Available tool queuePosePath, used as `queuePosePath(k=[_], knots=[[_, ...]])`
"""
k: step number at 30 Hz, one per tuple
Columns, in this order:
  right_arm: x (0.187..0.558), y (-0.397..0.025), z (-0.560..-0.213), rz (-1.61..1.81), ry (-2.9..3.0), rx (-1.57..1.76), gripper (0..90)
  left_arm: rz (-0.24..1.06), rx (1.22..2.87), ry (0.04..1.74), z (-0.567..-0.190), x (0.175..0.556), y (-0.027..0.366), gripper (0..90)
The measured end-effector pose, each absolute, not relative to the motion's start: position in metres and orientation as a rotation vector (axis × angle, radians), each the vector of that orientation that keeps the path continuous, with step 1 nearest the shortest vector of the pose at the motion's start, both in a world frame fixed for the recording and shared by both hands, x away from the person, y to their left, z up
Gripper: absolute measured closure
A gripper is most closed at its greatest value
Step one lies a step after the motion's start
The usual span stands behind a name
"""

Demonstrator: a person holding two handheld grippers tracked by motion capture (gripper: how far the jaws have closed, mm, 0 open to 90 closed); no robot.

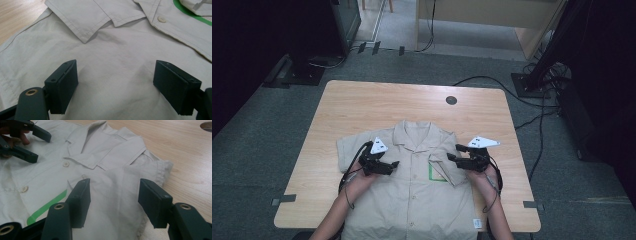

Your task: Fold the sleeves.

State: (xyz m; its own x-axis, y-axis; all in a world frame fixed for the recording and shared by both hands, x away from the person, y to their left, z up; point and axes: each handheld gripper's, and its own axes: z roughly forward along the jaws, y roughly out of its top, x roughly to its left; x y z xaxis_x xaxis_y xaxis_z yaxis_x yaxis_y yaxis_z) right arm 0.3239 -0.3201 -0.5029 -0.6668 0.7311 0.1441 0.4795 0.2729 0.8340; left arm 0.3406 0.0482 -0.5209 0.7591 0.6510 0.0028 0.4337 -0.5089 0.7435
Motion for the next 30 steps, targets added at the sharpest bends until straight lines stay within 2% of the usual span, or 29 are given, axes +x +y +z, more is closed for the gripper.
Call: queuePosePath(k=[30], knots=[[0.327, -0.338, -0.508, 1.311, 2.265, 1.177, 30.0, 0.363, 2.186, 0.808, -0.521, 0.341, 0.048, 20.0]])
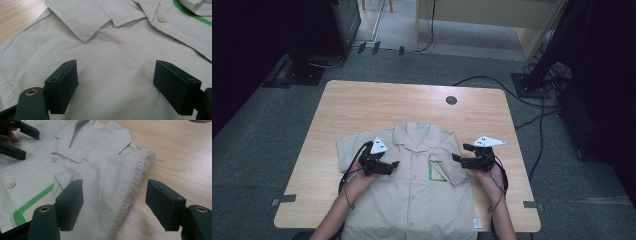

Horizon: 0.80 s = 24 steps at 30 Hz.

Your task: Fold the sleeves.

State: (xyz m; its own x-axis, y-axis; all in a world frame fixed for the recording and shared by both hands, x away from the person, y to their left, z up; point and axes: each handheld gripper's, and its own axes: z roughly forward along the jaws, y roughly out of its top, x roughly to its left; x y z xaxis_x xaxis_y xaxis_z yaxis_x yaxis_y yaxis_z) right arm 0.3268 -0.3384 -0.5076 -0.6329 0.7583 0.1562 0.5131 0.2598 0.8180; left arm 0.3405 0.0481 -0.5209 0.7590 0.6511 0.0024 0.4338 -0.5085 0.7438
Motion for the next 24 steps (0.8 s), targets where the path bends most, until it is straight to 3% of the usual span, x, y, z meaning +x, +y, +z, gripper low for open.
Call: queuePosePath(k=[24], knots=[[0.327, -0.352, -0.51, 1.314, 2.257, 1.199, 26.2, 0.364, 2.187, 0.807, -0.521, 0.341, 0.048, 20.1]])
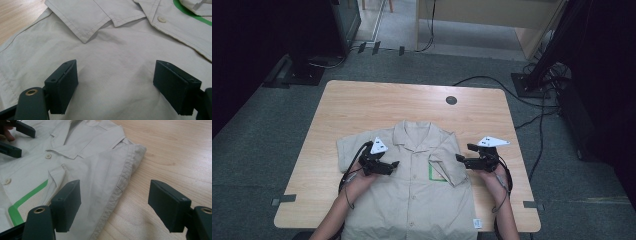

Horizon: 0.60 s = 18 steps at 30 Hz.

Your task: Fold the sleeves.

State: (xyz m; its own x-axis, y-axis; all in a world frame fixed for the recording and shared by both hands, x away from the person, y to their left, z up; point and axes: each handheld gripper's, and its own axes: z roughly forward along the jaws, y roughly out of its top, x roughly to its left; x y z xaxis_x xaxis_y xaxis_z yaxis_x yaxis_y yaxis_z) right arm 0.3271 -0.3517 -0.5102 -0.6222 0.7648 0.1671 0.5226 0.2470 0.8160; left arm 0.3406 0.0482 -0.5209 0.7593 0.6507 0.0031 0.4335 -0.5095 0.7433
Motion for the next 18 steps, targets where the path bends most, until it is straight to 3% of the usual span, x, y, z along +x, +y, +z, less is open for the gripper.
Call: queuePosePath(k=[18], knots=[[0.328, -0.364, -0.515, 1.276, 2.235, 1.236, 21.7, 0.363, 2.187, 0.808, -0.521, 0.341, 0.048, 20.1]])
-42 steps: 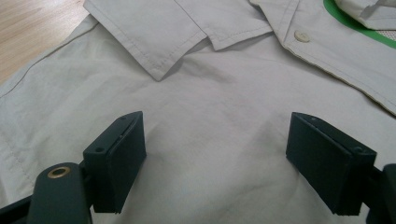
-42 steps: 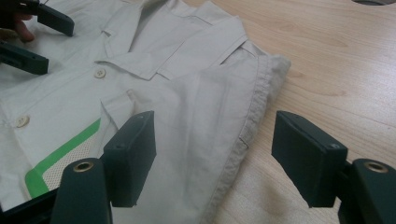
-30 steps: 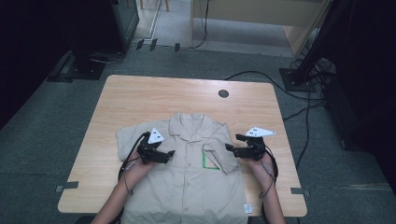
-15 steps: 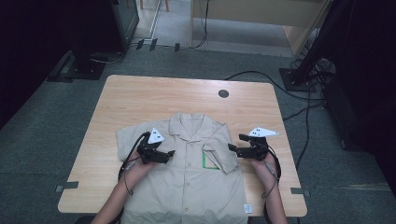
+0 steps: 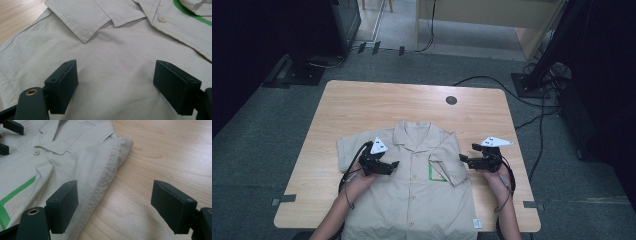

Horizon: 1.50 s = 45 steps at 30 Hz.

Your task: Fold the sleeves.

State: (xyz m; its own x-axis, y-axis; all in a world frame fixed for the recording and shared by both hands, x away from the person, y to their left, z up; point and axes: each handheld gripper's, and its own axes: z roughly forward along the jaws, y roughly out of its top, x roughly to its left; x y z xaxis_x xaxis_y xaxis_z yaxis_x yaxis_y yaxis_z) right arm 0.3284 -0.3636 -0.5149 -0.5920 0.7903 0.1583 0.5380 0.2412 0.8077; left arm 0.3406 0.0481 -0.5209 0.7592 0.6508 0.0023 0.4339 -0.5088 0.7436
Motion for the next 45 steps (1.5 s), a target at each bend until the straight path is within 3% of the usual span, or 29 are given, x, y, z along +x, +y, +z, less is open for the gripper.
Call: queuePosePath(k=[32, 45], knots=[[0.328, -0.392, -0.523, 1.198, 2.196, 1.343, 21.2, 0.378, 2.181, 0.841, -0.52, 0.34, 0.05, 20.1], [0.326, -0.384, -0.525, 1.014, 2.214, 1.285, 19.8, 0.373, 2.201, 0.814, -0.515, 0.341, 0.051, 20.1]])
